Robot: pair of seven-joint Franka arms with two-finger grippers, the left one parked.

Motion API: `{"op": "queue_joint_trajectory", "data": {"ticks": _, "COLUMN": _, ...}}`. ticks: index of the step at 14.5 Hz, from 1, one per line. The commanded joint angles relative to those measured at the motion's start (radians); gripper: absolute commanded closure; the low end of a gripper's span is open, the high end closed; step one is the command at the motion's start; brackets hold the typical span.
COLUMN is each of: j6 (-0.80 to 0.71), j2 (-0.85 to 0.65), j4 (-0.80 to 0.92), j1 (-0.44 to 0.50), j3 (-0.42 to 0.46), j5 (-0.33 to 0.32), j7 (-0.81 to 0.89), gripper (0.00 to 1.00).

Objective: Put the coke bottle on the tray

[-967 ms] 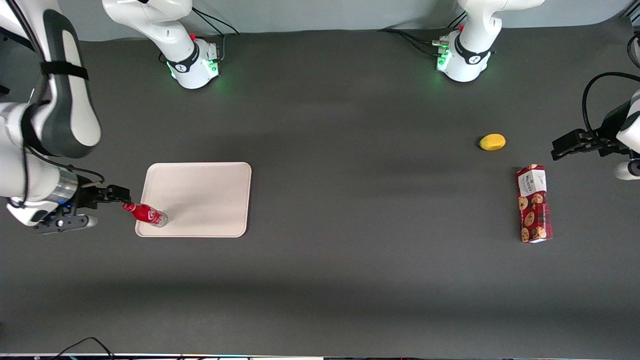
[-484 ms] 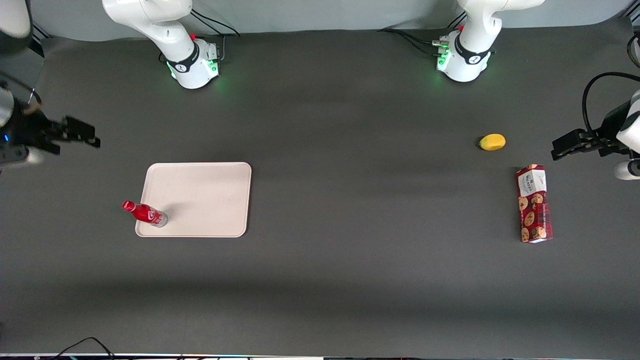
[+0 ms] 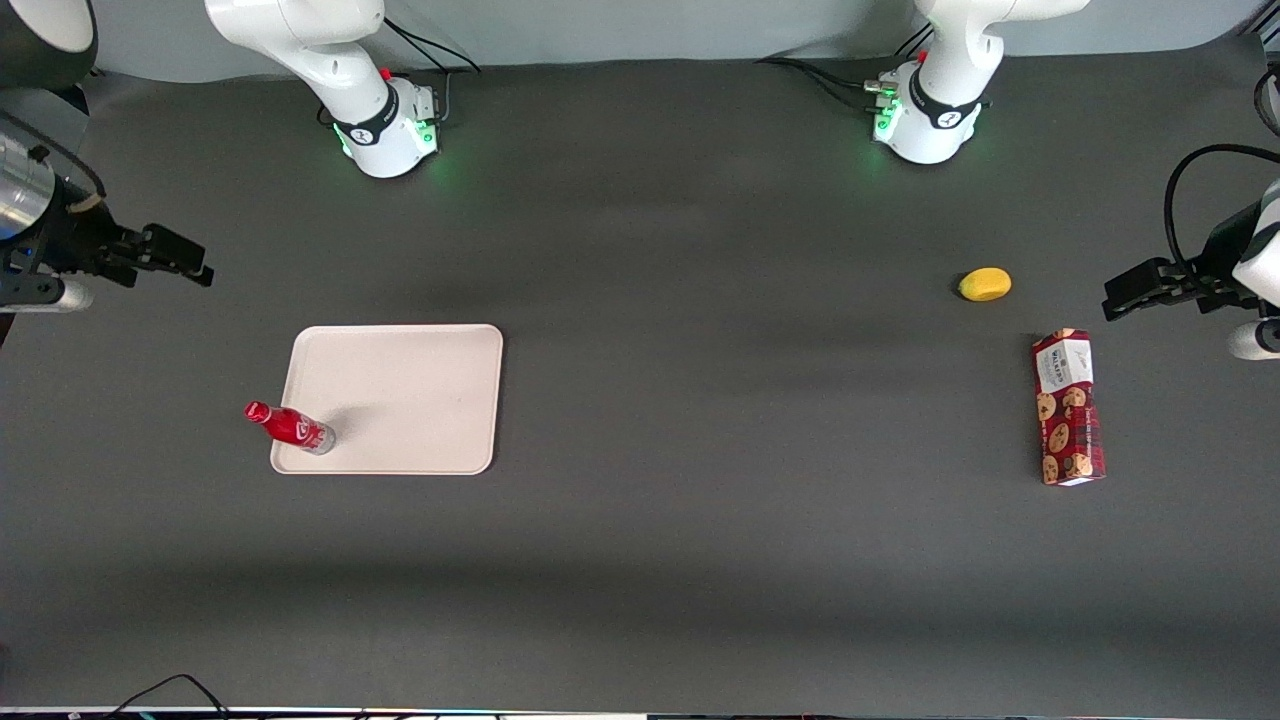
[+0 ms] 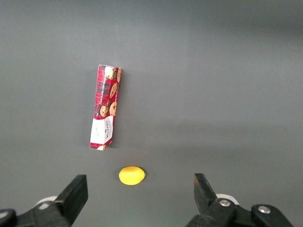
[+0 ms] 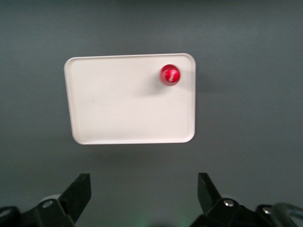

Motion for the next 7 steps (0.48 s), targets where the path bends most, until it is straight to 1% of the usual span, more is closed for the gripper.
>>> {"op": "queue_joint_trajectory", "data": {"ticks": 1, "j6": 0.007, "j2": -0.006, "j4": 0.022, "j1": -0.002, "j3": 0.002, "j5": -0.037, "j7": 0.013, "gripper": 0.00}}
{"op": "queue_joint_trajectory", "data": {"ticks": 3, "j6": 0.007, "j2": 0.003, "j4": 0.045, "j1": 0.001, "j3": -0.030, "j5": -0.031, "j7": 0.010, "gripper": 0.00}}
{"op": "queue_joint_trajectory", "data": {"ticks": 7, "j6": 0.006, "j2": 0.026, "j4": 0.070, "j1": 0.003, "j3": -0.042, "j5": -0.035, "j7": 0.002, "gripper": 0.00}}
